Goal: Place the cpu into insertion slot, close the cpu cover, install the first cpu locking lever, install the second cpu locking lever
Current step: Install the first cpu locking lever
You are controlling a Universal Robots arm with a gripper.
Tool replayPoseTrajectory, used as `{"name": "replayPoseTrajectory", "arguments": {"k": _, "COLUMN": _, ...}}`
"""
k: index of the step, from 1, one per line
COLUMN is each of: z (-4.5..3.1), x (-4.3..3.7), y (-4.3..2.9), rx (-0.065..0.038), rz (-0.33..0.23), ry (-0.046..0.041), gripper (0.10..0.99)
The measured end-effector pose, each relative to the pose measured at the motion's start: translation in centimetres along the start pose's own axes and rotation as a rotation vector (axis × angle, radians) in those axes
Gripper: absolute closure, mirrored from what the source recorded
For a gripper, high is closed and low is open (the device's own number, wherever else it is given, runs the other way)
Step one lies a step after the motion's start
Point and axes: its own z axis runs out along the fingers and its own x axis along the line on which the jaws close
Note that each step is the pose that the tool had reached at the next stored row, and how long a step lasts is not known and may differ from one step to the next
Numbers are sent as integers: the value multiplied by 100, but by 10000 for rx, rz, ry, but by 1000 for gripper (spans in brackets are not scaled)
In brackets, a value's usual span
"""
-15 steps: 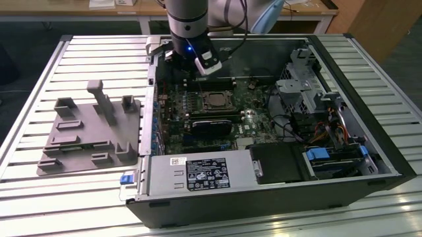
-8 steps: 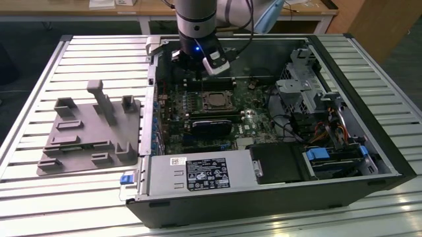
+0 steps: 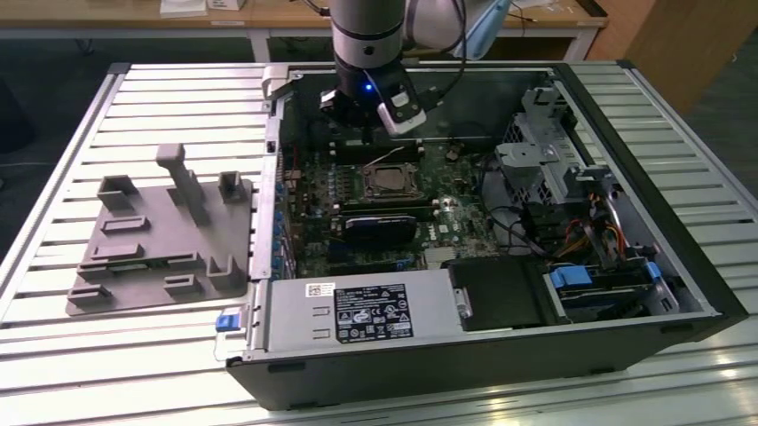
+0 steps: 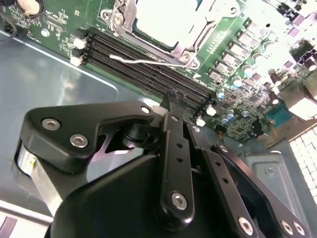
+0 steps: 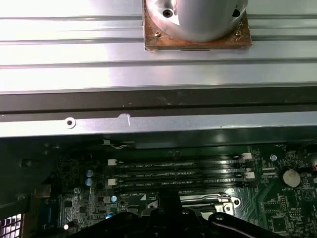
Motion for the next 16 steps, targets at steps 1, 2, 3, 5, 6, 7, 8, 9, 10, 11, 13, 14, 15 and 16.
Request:
{"name": "replayPoseTrajectory", "arguments": {"k": 1, "z": -1, "x": 0, "y": 0, "rx": 2, "rz": 0, "ry": 0, "gripper": 984}}
{"name": "replayPoseTrajectory", "arguments": {"k": 2, "z": 0, "x": 0, "y": 0, "rx": 3, "rz": -3, "ry": -8, "gripper": 984}}
{"name": "replayPoseTrajectory", "arguments": {"k": 3, "z": 1, "x": 0, "y": 0, "rx": 12, "rz": -13, "ry": -42, "gripper": 984}}
{"name": "replayPoseTrajectory", "arguments": {"k": 5, "z": 7, "x": 4, "y": -2, "rx": 29, "rz": -55, "ry": -194, "gripper": 984}}
{"name": "replayPoseTrajectory", "arguments": {"k": 6, "z": 11, "x": 11, "y": -4, "rx": 28, "rz": -102, "ry": -366, "gripper": 984}}
{"name": "replayPoseTrajectory", "arguments": {"k": 7, "z": 13, "x": 14, "y": -5, "rx": 22, "rz": -135, "ry": -485, "gripper": 984}}
{"name": "replayPoseTrajectory", "arguments": {"k": 8, "z": 15, "x": 17, "y": -5, "rx": 17, "rz": -169, "ry": -608, "gripper": 984}}
{"name": "replayPoseTrajectory", "arguments": {"k": 9, "z": 17, "x": 19, "y": -6, "rx": 8, "rz": -204, "ry": -734, "gripper": 984}}
{"name": "replayPoseTrajectory", "arguments": {"k": 10, "z": 19, "x": 22, "y": -7, "rx": 0, "rz": -236, "ry": -856, "gripper": 984}}
{"name": "replayPoseTrajectory", "arguments": {"k": 11, "z": 21, "x": 25, "y": -8, "rx": -7, "rz": -270, "ry": -980, "gripper": 984}}
{"name": "replayPoseTrajectory", "arguments": {"k": 13, "z": 28, "x": 29, "y": -10, "rx": -24, "rz": -333, "ry": -1207, "gripper": 984}}
{"name": "replayPoseTrajectory", "arguments": {"k": 14, "z": 34, "x": 30, "y": -11, "rx": -31, "rz": -354, "ry": -1288, "gripper": 984}}
{"name": "replayPoseTrajectory", "arguments": {"k": 15, "z": 41, "x": 30, "y": -13, "rx": -36, "rz": -371, "ry": -1354, "gripper": 984}}
{"name": "replayPoseTrajectory", "arguments": {"k": 16, "z": 48, "x": 31, "y": -15, "rx": -39, "rz": -387, "ry": -1413, "gripper": 984}}
